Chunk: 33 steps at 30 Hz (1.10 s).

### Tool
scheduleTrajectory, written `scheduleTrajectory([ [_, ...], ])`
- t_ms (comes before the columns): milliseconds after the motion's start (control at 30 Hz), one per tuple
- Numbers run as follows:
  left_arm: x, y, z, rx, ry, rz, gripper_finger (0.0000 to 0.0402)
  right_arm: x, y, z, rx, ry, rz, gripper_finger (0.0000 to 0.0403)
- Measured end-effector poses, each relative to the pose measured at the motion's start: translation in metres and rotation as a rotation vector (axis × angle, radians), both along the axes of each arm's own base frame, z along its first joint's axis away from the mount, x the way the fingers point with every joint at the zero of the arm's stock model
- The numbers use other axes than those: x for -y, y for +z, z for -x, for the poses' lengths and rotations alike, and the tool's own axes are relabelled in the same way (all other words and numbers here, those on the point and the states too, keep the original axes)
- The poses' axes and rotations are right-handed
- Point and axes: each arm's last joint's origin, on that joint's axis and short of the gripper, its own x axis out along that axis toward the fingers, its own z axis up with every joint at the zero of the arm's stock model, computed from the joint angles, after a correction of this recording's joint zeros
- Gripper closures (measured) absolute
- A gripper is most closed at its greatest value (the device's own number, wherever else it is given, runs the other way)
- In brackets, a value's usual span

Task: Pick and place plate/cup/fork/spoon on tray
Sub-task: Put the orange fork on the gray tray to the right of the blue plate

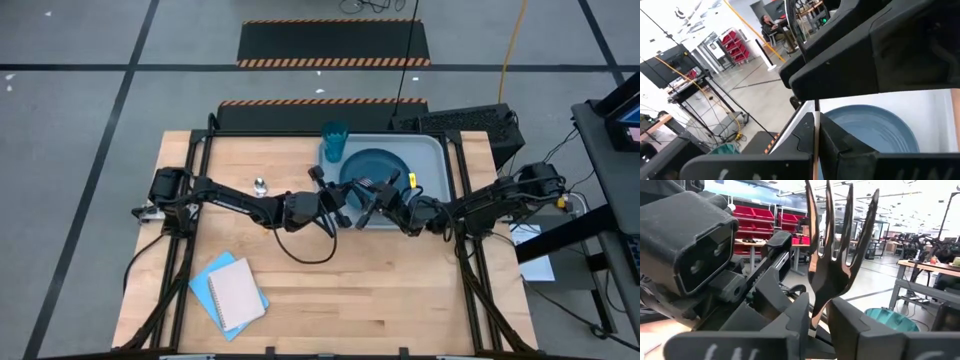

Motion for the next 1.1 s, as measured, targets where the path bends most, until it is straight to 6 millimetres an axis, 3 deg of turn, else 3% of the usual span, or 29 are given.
scheduleTrajectory([
  [333, 0.002, -0.001, 0.000, -0.007, -0.014, 0.003, 0.0391, 0.000, -0.001, 0.000, -0.013, 0.009, 0.009, 0.0387],
  [700, 0.008, 0.003, 0.005, -0.052, -0.013, -0.001, 0.0294, 0.002, 0.006, 0.008, -0.057, -0.008, 0.019, 0.0390],
  [833, 0.008, 0.025, 0.020, -0.078, -0.013, 0.027, 0.0278, 0.005, 0.011, 0.018, -0.106, -0.012, -0.010, 0.0391],
  [1100, -0.008, 0.066, 0.073, -0.200, 0.047, 0.152, 0.0275, 0.021, 0.016, 0.050, -0.195, -0.115, -0.167, 0.0391],
])
